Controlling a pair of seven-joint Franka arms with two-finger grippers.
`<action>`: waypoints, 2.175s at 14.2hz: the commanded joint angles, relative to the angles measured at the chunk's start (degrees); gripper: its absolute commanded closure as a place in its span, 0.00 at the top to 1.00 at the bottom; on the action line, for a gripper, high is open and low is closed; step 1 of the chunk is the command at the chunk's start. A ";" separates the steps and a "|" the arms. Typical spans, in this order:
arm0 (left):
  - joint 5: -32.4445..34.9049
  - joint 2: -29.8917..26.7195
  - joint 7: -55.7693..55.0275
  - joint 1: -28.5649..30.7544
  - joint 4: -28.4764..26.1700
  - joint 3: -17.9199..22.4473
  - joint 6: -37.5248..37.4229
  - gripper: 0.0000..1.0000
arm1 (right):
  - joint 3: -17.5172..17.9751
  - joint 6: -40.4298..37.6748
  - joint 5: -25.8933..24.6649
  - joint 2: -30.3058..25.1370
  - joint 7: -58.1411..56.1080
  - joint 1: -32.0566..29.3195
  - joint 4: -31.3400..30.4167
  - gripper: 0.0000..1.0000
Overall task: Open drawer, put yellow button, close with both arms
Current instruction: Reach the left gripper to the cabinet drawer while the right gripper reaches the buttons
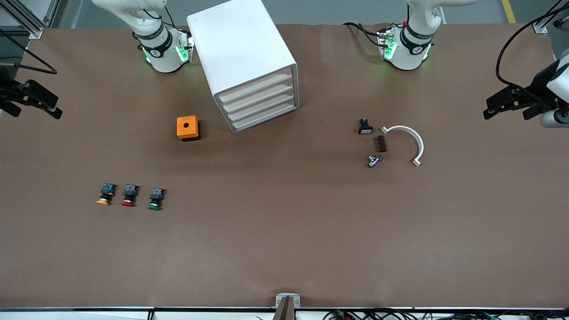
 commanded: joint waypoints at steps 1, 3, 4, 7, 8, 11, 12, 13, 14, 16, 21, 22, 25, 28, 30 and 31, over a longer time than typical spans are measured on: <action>1.00 -0.16 -0.19 -0.26 0.33 -0.21 -0.69 1.00 | 0.73 -0.16 1.29 -0.01 -0.66 -1.57 0.22 1.00; 0.91 -0.07 -0.27 -0.17 0.42 -0.21 -0.69 1.00 | 0.73 -0.16 1.29 -0.01 -0.66 -1.57 0.22 1.00; 0.91 -0.07 -0.36 -0.17 0.42 -0.12 -0.69 1.00 | 0.73 -0.16 1.29 -0.01 -0.66 -1.57 0.22 1.00; 1.09 0.11 -0.54 0.18 0.42 -0.12 -0.78 1.00 | 0.73 -0.16 1.29 0.78 -0.84 -1.48 0.05 1.00; 1.09 0.11 -0.54 0.18 0.33 -0.12 -0.78 1.00 | 0.73 0.10 1.29 1.56 -0.93 -1.48 -0.04 1.00; 1.00 0.55 -0.45 0.18 -0.11 -0.12 -0.78 1.00 | 0.73 2.81 1.20 3.50 -0.93 -1.39 -1.00 1.00; 0.91 0.72 -0.62 0.00 -0.20 -0.12 -0.78 1.00 | 0.73 4.31 1.20 3.85 -0.93 -1.57 -1.79 1.00; 0.82 0.90 -0.45 0.26 -0.20 -0.21 -1.04 1.00 | 0.73 5.71 1.20 4.47 -0.93 -2.01 -2.76 1.00; 0.82 1.16 -0.45 0.18 -0.29 -0.21 -1.22 1.00 | 0.73 6.77 1.20 4.99 -0.93 -2.36 -3.29 1.00; 0.82 2.56 -0.62 -0.43 -0.38 -0.21 -1.22 1.00 | 0.73 7.83 1.20 6.22 -0.93 -2.62 -3.56 1.00; -0.31 5.02 -2.37 -2.28 -0.03 -1.61 -3.50 1.00 | 0.73 10.64 1.11 10.70 -1.01 -2.63 -3.73 1.00; -2.06 5.55 -5.08 -3.15 0.32 -1.70 -4.55 1.00 | 0.73 11.00 0.94 11.58 -1.01 -2.71 -3.73 1.00; -7.95 9.15 -19.90 -5.87 2.17 -2.93 -5.87 1.00 | 0.73 11.96 0.50 14.22 -1.01 -2.71 -3.82 1.00; -12.87 12.75 -36.77 -10.44 2.26 -2.93 -6.58 1.00 | 0.73 13.97 0.41 16.77 -1.01 -3.24 -3.91 1.00; -20.40 15.82 -49.33 -11.42 3.05 -2.93 -6.58 1.00 | 0.73 16.26 0.41 18.61 -1.01 -3.50 -4.44 1.00; -24.54 17.23 -55.32 -11.34 3.14 -2.93 -6.49 1.00 | 0.73 16.97 0.41 19.32 -1.01 -3.33 -4.78 1.00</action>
